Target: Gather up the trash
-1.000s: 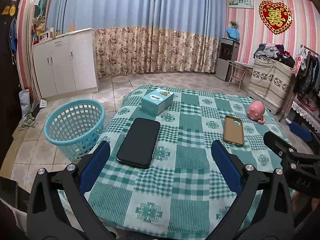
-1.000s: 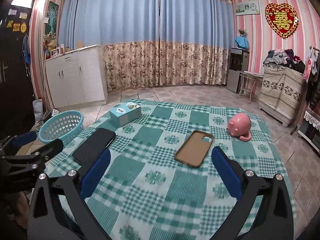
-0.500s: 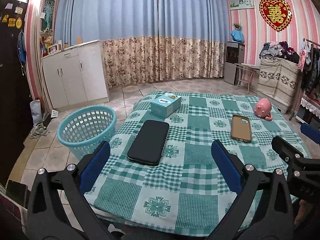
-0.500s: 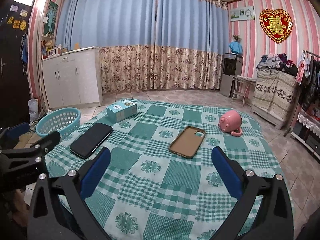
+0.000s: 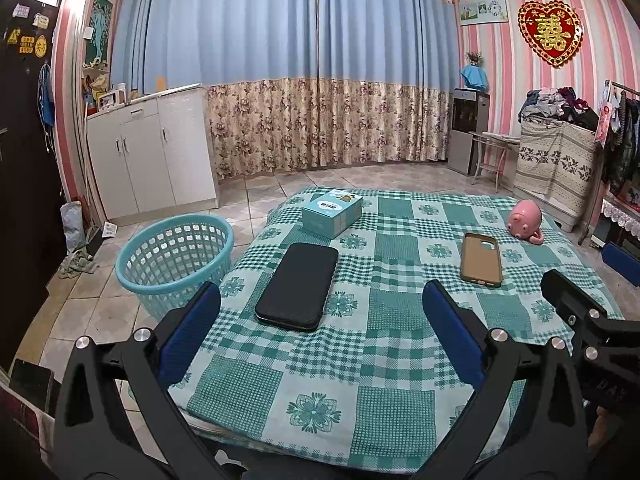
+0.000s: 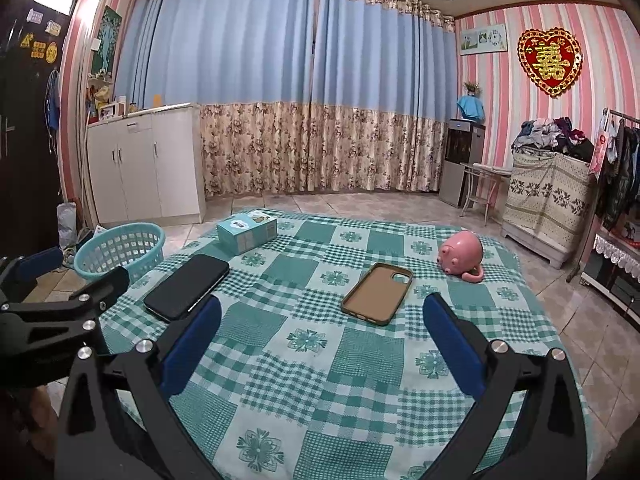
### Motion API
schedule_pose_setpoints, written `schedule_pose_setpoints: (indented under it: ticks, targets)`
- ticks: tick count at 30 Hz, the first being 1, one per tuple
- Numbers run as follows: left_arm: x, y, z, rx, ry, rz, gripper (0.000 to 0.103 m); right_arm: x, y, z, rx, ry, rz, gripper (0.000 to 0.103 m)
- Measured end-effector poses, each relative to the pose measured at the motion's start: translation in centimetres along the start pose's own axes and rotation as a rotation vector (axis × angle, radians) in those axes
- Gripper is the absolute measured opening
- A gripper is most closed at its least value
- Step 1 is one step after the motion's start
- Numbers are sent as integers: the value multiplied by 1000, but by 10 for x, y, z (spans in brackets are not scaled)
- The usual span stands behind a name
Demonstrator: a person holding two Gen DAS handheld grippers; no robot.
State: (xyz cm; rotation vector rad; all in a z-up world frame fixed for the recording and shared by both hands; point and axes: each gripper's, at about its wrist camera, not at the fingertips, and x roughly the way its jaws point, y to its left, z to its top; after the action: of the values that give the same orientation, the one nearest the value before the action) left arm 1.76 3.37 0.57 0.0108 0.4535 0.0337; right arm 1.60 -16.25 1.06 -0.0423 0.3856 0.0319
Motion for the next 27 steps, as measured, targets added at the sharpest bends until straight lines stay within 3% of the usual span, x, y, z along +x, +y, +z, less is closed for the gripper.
schedule_pose_setpoints:
  ticks: [27]
  targets:
    - [-4, -5, -2, 16, -23, 12, 98, 3, -4, -3, 21, 14, 9, 98]
